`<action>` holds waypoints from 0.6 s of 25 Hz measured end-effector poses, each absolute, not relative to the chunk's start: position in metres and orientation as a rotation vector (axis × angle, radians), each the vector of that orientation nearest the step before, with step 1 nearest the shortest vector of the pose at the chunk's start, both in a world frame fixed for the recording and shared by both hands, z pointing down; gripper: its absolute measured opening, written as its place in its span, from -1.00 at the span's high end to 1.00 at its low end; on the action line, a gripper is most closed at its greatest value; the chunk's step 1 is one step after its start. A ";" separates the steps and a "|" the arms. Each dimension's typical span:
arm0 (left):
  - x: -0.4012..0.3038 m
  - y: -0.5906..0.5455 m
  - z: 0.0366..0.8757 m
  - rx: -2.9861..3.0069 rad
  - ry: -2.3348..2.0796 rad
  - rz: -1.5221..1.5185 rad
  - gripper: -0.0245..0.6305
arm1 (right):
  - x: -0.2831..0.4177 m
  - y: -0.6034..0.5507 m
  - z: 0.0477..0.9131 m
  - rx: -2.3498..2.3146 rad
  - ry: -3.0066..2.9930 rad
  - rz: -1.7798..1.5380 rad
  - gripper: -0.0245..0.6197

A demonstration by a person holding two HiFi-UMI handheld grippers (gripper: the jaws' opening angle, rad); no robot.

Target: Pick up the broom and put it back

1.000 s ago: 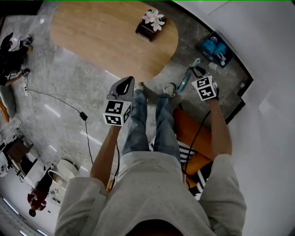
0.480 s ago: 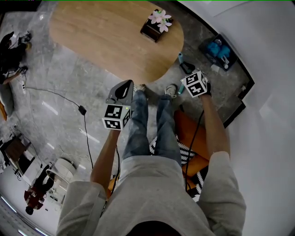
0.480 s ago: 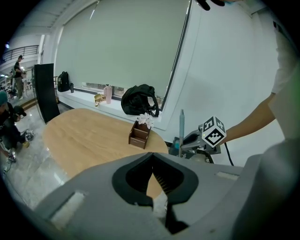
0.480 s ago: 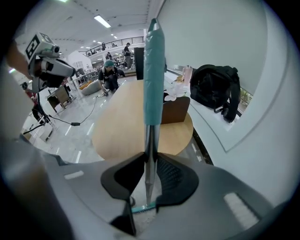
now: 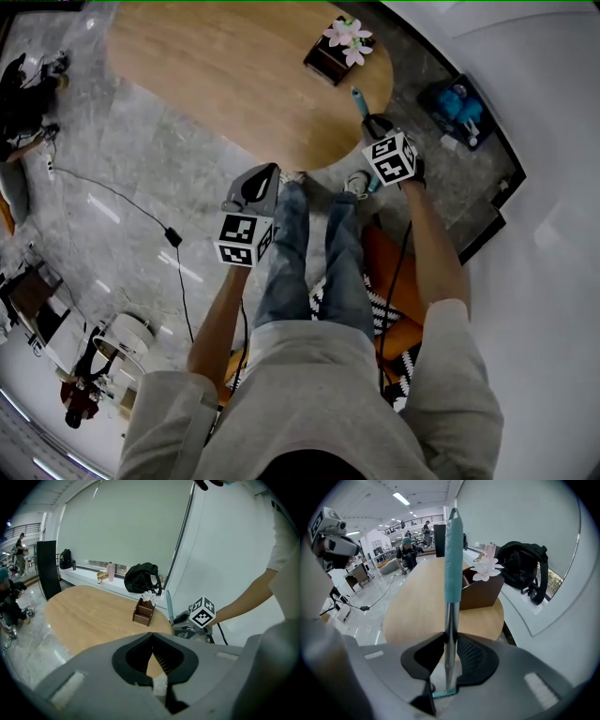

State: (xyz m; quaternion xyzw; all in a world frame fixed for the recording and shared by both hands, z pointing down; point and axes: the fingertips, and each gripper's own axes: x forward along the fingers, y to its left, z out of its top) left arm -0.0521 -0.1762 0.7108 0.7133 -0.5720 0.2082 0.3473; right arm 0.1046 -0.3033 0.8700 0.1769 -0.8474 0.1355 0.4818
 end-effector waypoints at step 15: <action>-0.057 -0.181 0.712 1.850 -1.478 0.544 0.93 | 0.111 -0.307 0.879 0.480 -2.045 0.402 0.38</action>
